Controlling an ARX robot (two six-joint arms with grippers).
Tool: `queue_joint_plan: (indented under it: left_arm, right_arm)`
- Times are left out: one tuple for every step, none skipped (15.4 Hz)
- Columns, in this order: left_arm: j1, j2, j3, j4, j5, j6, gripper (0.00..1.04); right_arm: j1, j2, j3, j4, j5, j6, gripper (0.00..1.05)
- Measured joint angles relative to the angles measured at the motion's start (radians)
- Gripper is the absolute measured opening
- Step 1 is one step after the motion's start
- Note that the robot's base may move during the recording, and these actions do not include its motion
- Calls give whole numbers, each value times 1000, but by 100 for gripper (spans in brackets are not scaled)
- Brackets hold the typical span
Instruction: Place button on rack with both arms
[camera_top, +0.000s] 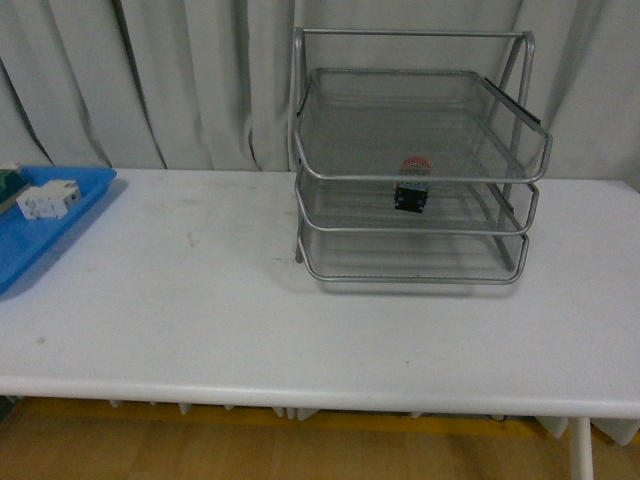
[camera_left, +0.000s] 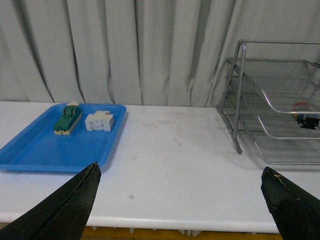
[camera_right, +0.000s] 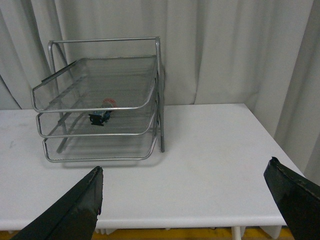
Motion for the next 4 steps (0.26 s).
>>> queue_joint_plan:
  left_arm:
    - [0, 0, 0, 0, 0, 0, 98]
    - [0, 0, 0, 0, 0, 0, 98]
    - [0, 0, 0, 0, 0, 0, 98]
    - [0, 0, 0, 0, 0, 0, 98]
  right_arm:
    - [0, 0, 0, 0, 0, 0, 98]
    - [0, 0, 0, 0, 0, 0, 98]
    - [0, 0, 0, 0, 0, 0, 98]
    - [0, 0, 0, 0, 0, 0, 98]
